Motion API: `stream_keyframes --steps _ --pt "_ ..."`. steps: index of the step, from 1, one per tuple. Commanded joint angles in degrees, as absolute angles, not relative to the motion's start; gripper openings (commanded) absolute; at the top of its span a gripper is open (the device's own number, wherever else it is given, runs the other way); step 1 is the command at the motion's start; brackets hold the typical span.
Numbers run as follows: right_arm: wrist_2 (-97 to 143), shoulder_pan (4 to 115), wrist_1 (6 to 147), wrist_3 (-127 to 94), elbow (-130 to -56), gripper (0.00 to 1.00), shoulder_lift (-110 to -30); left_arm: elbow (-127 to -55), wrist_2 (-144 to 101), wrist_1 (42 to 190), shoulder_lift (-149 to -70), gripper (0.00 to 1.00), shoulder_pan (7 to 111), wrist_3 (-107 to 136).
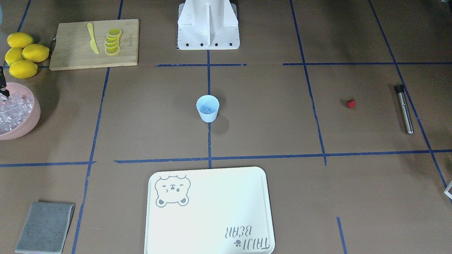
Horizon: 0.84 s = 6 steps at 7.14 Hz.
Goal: Mash ice and strawberries in cup
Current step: 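Grasp another ice cube from the bowl with the right gripper, then carry the ice cube with the right gripper over the cup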
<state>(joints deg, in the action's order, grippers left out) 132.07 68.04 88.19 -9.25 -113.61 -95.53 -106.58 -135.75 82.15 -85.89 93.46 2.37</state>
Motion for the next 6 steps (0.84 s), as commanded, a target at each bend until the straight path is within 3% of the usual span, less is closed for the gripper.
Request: stream_keyframes --steps 1,6 --pt "132.36 67.33 100.05 -13.50 -115.14 0.00 -83.57 -106.52 -135.88 82.18 -85.52 1.00 93.43 2.37" --pt "126.69 46.72 104.15 -52.11 -114.35 0.00 -59.99 -106.52 -135.88 82.18 -85.52 1.00 93.43 2.37"
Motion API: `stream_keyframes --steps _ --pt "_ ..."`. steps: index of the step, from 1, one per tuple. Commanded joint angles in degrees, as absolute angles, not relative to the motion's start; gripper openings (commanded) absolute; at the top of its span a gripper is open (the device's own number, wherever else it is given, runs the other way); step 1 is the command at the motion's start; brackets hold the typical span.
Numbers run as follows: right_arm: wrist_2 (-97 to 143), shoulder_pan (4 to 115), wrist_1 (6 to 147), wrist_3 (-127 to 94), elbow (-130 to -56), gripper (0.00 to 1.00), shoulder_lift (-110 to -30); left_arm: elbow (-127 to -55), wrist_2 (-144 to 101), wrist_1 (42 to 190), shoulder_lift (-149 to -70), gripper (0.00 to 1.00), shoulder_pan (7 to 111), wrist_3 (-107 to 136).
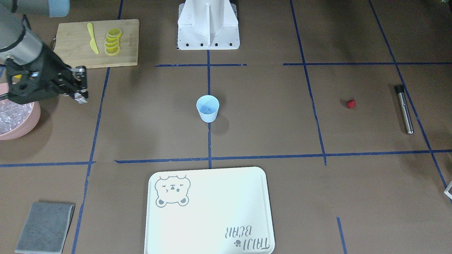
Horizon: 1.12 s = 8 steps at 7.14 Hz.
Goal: Mash ice and strawberries in cup
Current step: 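Carry the ice cube with the right gripper over the cup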
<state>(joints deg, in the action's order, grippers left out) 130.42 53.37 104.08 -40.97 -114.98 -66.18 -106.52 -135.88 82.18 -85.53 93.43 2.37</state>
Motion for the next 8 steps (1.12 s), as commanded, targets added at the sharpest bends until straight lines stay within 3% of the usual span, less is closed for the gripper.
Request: stream_keyframes --steps 1,5,8 --pt "120.12 40.67 104.15 -58.82 -112.61 0.00 -55.24 -106.44 -135.88 82.18 -85.52 1.00 93.43 2.37" --pt "109.69 30.42 103.80 -68.02 -97.95 0.00 -41.51 -106.26 -135.88 82.09 -85.52 1.00 93.34 2.37" --pt "109.42 30.15 101.27 -68.03 -93.62 0.01 -39.73 -106.35 -135.88 82.18 -85.61 1.00 93.34 2.37"
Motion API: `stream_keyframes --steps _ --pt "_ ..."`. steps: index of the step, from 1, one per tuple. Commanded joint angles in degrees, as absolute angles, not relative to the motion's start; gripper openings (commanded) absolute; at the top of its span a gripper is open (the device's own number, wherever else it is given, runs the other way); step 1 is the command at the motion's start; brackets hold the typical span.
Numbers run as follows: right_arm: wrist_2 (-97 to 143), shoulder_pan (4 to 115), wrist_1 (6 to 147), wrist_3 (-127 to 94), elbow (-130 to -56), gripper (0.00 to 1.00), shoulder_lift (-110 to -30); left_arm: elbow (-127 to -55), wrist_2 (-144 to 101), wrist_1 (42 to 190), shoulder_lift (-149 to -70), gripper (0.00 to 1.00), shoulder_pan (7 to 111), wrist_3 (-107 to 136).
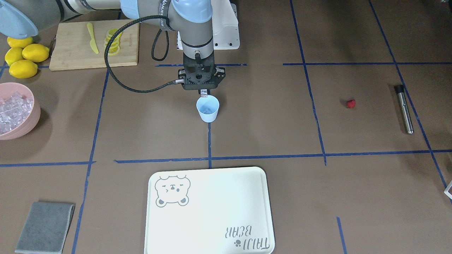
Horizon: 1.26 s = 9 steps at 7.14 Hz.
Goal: Mash ice and strawberries in cup
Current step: 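Carry the ice cube with the right gripper over the cup, then open the right gripper to drop the ice cube into the cup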
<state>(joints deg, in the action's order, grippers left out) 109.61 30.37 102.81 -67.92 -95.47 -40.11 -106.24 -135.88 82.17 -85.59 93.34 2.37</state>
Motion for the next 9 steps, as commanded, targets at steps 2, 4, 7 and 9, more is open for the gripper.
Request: stream_keyframes --steps 2,4,7,9 --pt "108.81 29.19 100.99 -68.03 -92.81 0.02 -39.90 -106.52 -135.88 82.26 -85.61 1.00 93.34 2.37" --pt "108.28 29.00 100.99 -68.03 -92.73 0.15 -39.81 -106.52 -136.40 82.27 -85.61 1.00 93.34 2.37" --pt "108.28 29.09 100.90 -68.12 -92.55 0.40 -39.73 -106.44 -137.37 82.35 -85.61 1.00 93.34 2.37" --pt "108.28 29.09 100.90 -68.12 -92.55 0.45 -39.73 -106.52 -137.37 82.35 -85.61 1.00 93.34 2.37"
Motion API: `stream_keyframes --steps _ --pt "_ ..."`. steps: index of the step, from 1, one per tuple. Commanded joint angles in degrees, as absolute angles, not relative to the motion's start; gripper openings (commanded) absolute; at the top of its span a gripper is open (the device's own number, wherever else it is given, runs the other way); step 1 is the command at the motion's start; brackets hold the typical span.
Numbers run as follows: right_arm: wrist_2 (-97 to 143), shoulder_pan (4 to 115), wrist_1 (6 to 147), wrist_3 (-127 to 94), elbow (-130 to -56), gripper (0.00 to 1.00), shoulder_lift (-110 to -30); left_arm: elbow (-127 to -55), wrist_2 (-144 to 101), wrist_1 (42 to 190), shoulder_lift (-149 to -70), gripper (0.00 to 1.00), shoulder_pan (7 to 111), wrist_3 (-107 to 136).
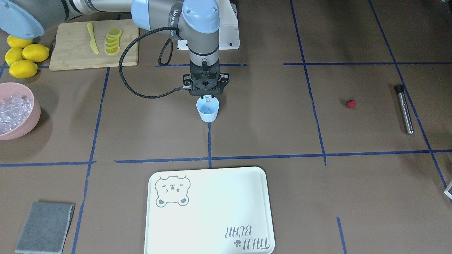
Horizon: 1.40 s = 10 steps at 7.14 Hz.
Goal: Mash ice and strawberries in cup
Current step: 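Open the right gripper to drop the ice cube into the cup, then move the right gripper back to the pink bowl of ice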
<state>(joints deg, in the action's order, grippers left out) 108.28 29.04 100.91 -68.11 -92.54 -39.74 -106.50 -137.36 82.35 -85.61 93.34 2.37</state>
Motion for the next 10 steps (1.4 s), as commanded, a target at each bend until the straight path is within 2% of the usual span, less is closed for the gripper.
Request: stream_keyframes --steps 1,2,3,4,7,8,10 --pt "108.28 29.09 100.90 -68.12 -92.55 0.46 -39.73 -106.52 -137.37 82.35 -85.61 1.00 93.34 2.37" --pt "108.28 29.09 100.90 -68.12 -92.55 0.46 -39.73 -106.52 -137.37 82.35 -85.61 1.00 93.34 2.37" --pt "108.28 29.18 100.81 -68.12 -92.55 0.62 -39.73 -106.52 -137.37 82.35 -85.61 1.00 93.34 2.37" --pt "108.11 29.09 100.81 -68.12 -92.55 0.97 -39.81 -106.52 -137.37 82.27 -85.61 1.00 93.34 2.37" --pt "107.84 29.35 100.81 -68.91 -93.86 0.99 -39.46 -106.61 -137.46 82.27 -85.61 1.00 93.34 2.37" --pt "108.02 30.57 101.33 -68.91 -96.91 0.99 -40.25 -106.52 -137.46 82.27 -85.61 1.00 93.34 2.37" --pt "108.72 34.96 105.97 -67.51 -109.09 0.99 -48.20 -106.44 -137.46 82.27 -85.61 1.00 93.34 2.37"
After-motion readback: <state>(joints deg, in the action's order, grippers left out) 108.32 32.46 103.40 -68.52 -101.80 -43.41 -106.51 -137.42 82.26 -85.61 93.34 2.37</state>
